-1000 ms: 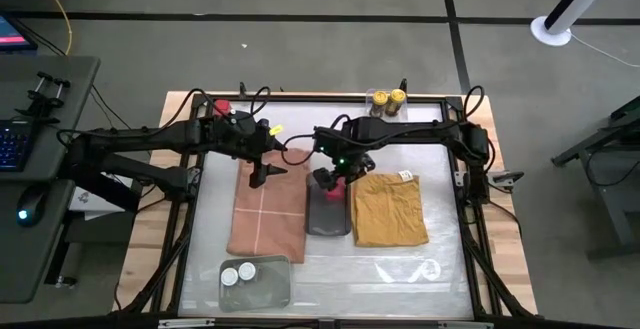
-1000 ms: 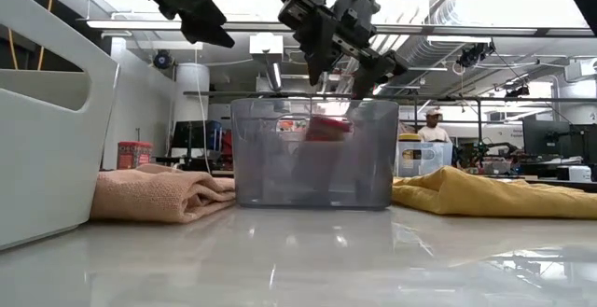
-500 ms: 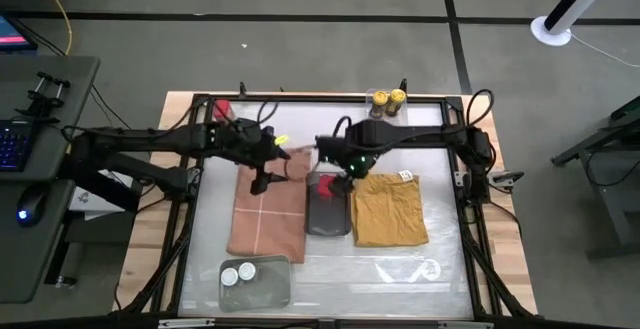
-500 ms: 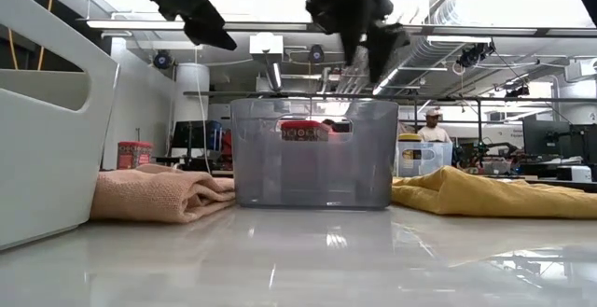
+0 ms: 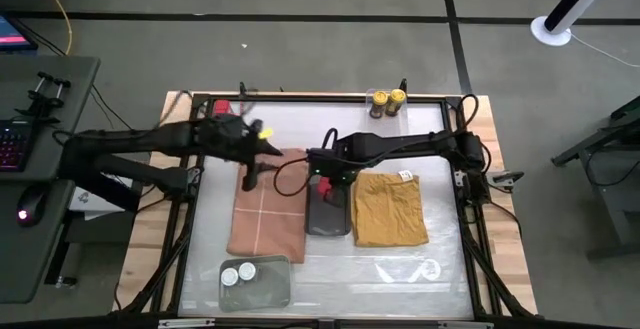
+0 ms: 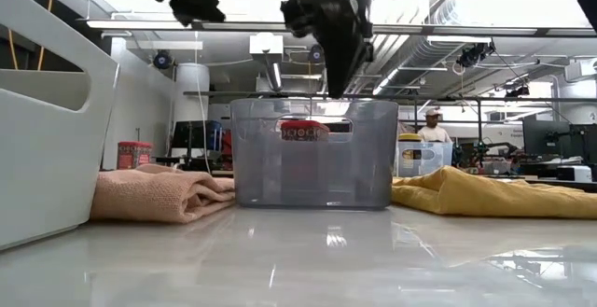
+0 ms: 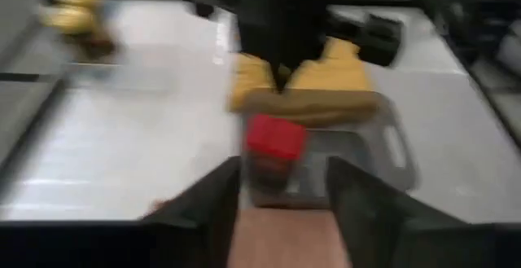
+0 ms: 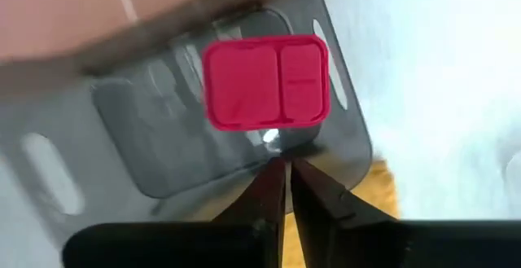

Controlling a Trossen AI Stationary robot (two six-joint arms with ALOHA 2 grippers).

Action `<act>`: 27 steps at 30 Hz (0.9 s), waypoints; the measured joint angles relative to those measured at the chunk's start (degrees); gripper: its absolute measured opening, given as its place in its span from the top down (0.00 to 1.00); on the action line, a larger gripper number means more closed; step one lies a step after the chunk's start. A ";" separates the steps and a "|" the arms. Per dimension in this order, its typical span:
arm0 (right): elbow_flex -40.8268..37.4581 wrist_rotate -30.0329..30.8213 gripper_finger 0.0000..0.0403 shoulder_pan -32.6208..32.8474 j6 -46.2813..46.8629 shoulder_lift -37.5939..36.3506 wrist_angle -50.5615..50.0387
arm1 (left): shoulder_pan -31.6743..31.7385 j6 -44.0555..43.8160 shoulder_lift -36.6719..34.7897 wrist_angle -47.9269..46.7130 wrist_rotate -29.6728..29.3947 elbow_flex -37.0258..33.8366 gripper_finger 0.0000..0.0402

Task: Sort spices by type
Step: Put the red seasoning can into the black bin

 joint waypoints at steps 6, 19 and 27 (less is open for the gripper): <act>-0.10 -0.21 0.99 -0.42 -9.47 2.16 -1.87 | 1.42 -4.04 -8.91 -5.41 -5.44 -1.04 0.96; -7.03 -3.23 1.00 -0.83 -9.98 2.20 7.17 | -2.42 -19.07 -22.44 11.39 -8.46 -16.09 1.00; -9.92 -2.03 1.00 -1.75 -11.18 2.20 9.11 | -2.22 -17.77 -23.28 11.48 -9.87 -16.09 1.00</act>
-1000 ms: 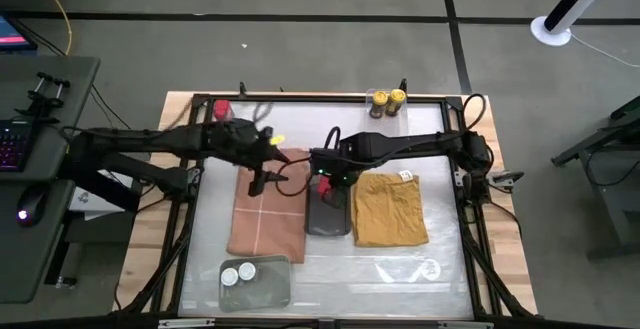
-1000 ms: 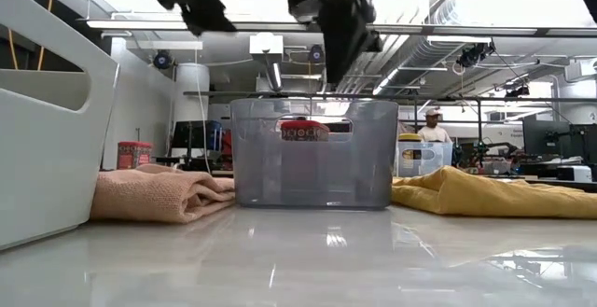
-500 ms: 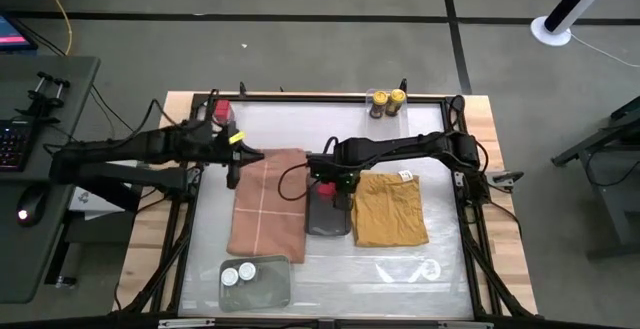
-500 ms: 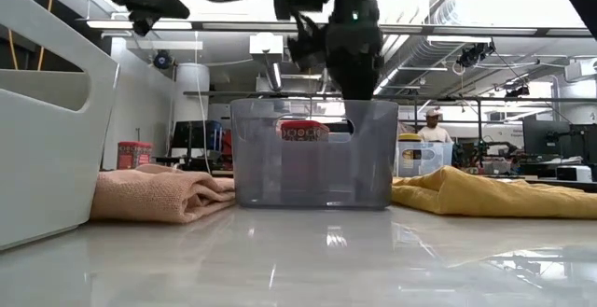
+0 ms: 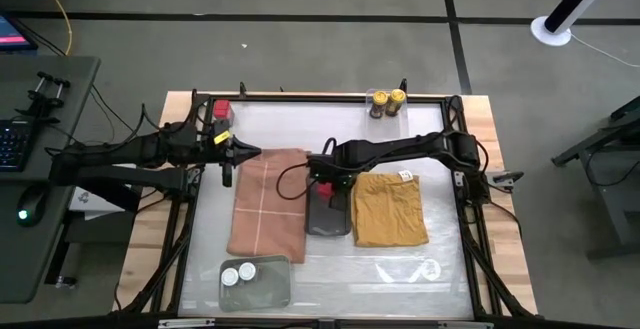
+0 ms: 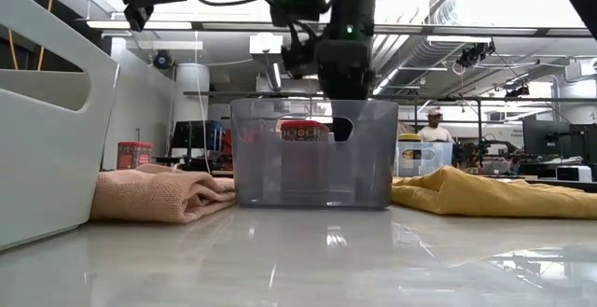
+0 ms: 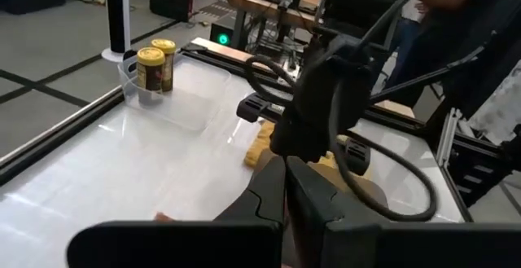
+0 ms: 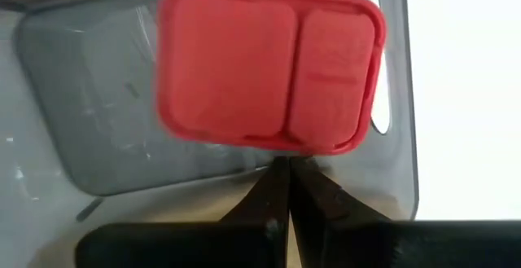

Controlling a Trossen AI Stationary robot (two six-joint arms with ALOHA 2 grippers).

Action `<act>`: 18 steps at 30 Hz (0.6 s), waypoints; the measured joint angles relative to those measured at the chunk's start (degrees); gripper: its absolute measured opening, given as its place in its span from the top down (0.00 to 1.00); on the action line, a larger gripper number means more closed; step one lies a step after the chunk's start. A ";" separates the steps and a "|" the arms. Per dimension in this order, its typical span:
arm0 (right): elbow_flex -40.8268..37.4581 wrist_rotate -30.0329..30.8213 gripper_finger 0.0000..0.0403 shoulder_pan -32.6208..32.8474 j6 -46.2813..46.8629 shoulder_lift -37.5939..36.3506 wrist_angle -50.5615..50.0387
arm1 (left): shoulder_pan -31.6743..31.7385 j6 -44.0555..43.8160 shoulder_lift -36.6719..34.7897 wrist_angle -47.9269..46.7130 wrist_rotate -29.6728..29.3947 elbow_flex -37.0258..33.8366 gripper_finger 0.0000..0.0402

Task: Sort spices by type
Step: Put the red seasoning can into the black bin

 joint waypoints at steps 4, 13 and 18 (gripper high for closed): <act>-2.13 -0.01 1.00 -0.33 0.00 0.00 2.47 | 0.00 0.64 -0.02 0.00 -0.12 0.00 1.00; -2.13 -0.75 1.00 -0.30 -0.17 0.05 10.27 | 0.00 2.69 0.00 -0.01 -0.25 0.00 1.00; -2.13 -0.79 1.00 -0.30 0.02 0.11 13.82 | 0.00 2.73 0.00 -0.01 -1.31 0.00 1.00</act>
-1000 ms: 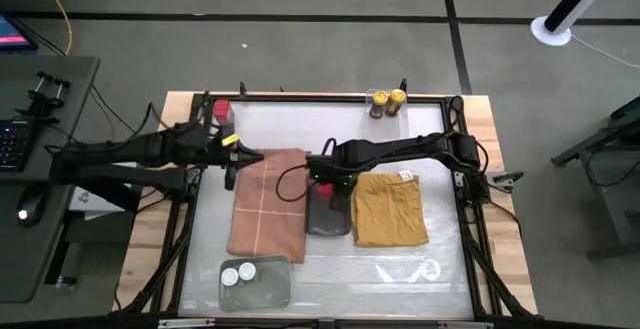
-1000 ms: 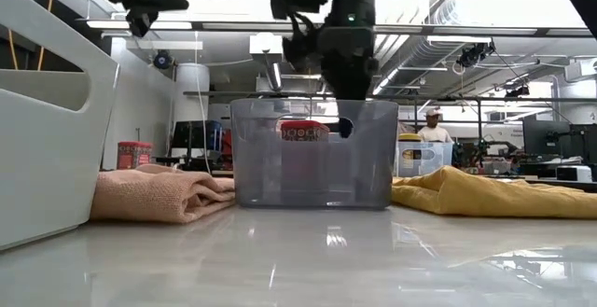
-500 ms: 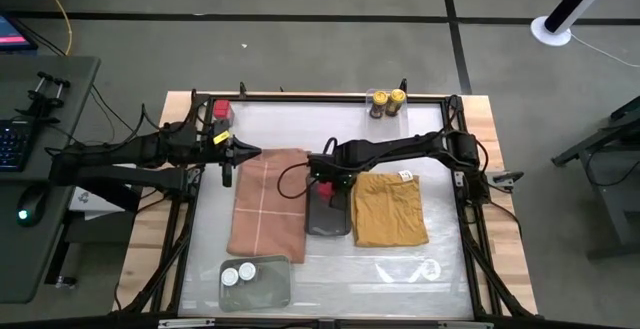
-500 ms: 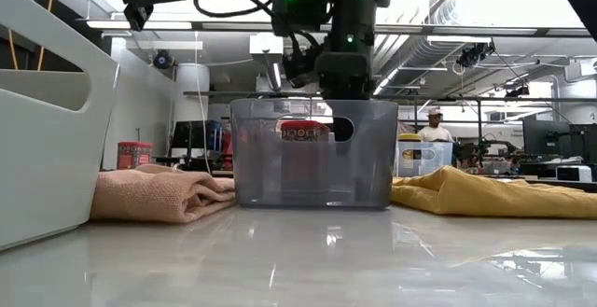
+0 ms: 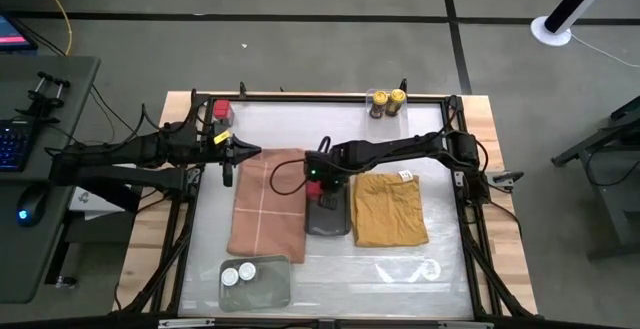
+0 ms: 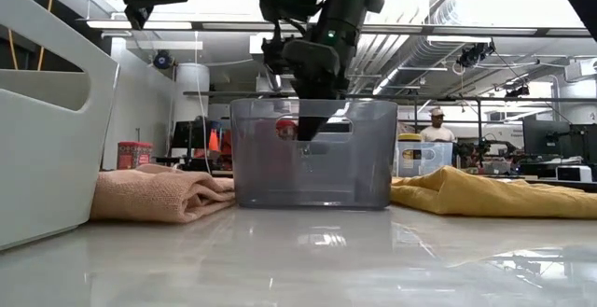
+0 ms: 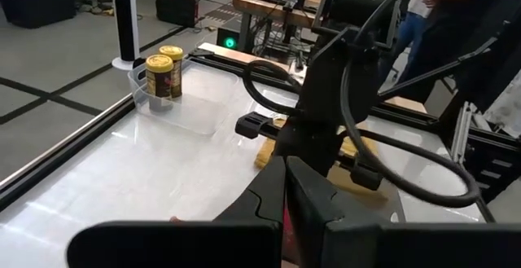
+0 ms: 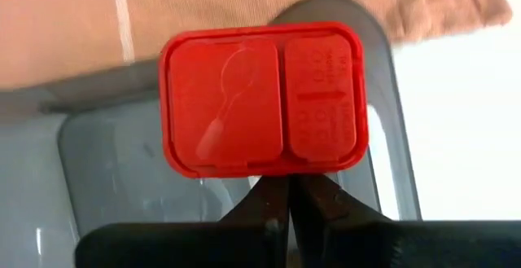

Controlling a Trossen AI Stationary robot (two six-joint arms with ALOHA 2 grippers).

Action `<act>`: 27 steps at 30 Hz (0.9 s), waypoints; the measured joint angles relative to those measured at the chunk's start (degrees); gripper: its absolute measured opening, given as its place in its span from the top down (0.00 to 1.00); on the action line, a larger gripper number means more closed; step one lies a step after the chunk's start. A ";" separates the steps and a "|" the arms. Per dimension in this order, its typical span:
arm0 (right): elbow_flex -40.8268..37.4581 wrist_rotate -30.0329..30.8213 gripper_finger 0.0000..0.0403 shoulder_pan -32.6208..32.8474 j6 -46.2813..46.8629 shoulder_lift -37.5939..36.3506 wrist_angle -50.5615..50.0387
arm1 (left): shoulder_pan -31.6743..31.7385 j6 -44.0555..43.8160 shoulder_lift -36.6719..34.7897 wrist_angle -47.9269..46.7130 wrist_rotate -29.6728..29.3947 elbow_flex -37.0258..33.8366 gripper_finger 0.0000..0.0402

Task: Sort spices by type
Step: Put the red seasoning can into the black bin

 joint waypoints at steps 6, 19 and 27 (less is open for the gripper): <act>0.00 0.38 1.00 0.00 -4.33 0.01 0.72 | 0.00 0.00 0.00 -0.02 -0.05 0.02 1.00; 0.00 6.49 1.00 -0.02 -9.45 0.07 0.23 | 0.00 0.59 0.00 -0.02 -0.18 0.02 1.00; 0.00 6.62 1.00 -0.02 -10.61 0.04 -2.26 | 0.00 1.42 0.00 -0.02 -0.22 0.04 1.00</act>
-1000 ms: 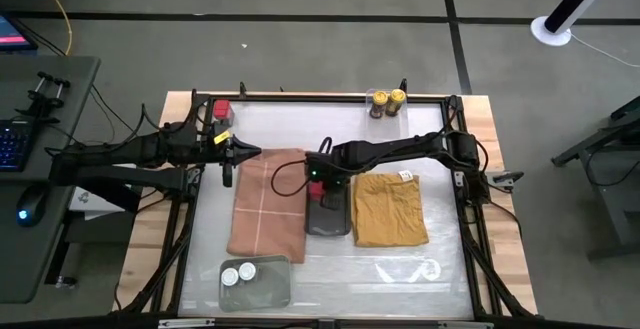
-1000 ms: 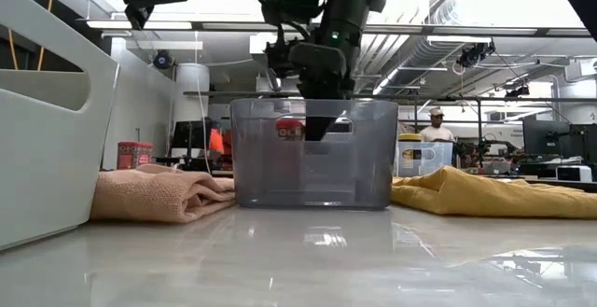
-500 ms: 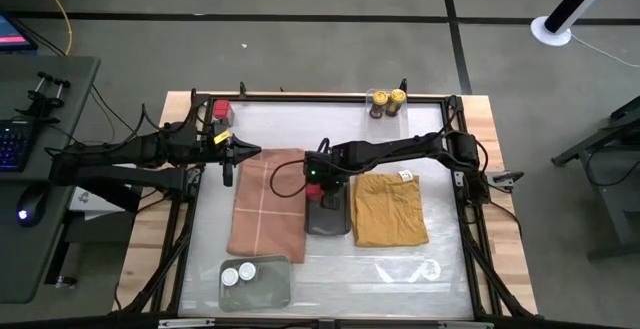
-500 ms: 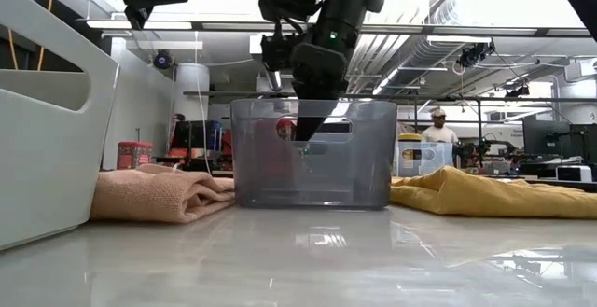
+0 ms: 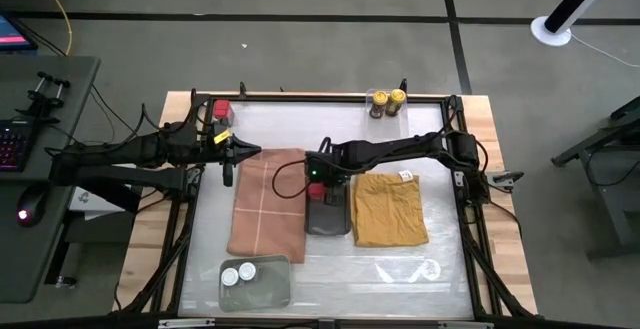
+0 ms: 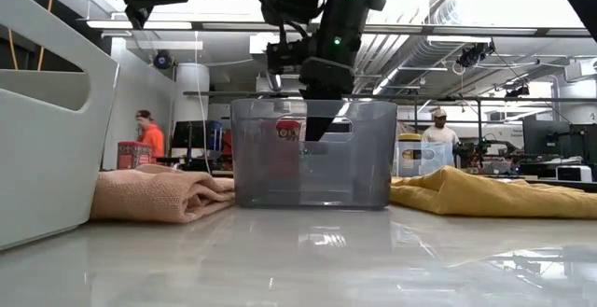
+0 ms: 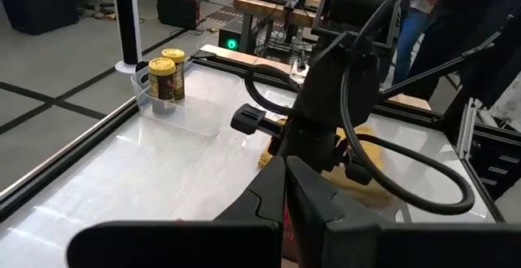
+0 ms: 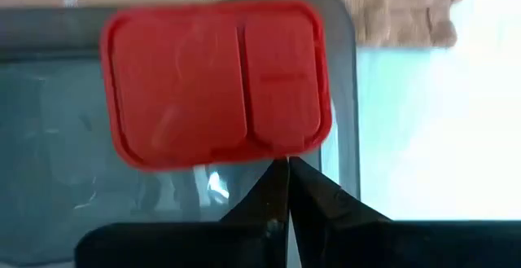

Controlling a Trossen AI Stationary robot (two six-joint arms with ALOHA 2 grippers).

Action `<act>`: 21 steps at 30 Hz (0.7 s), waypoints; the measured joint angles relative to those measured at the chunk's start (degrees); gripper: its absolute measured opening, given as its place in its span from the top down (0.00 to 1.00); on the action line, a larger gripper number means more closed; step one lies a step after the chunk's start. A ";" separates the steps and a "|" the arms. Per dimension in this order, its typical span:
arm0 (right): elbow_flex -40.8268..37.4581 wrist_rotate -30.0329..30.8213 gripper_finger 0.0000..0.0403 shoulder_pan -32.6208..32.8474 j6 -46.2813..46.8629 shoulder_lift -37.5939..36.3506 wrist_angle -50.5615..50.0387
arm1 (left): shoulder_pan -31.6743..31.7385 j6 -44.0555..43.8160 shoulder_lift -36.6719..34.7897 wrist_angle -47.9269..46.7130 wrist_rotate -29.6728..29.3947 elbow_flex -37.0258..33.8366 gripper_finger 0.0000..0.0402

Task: Sort spices by type
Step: Put the red seasoning can into the black bin

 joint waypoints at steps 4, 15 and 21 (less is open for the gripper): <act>0.78 -0.02 1.00 0.00 0.53 -0.06 -2.91 | 0.00 0.04 0.00 0.02 -0.07 0.00 1.00; 2.67 2.28 1.00 -2.40 5.80 -7.16 -9.54 | 7.67 -2.35 8.21 -5.36 -4.13 9.99 0.79; 2.71 7.09 1.00 -5.06 13.55 -14.40 -14.17 | 22.92 3.59 23.23 -21.05 -4.31 20.47 0.51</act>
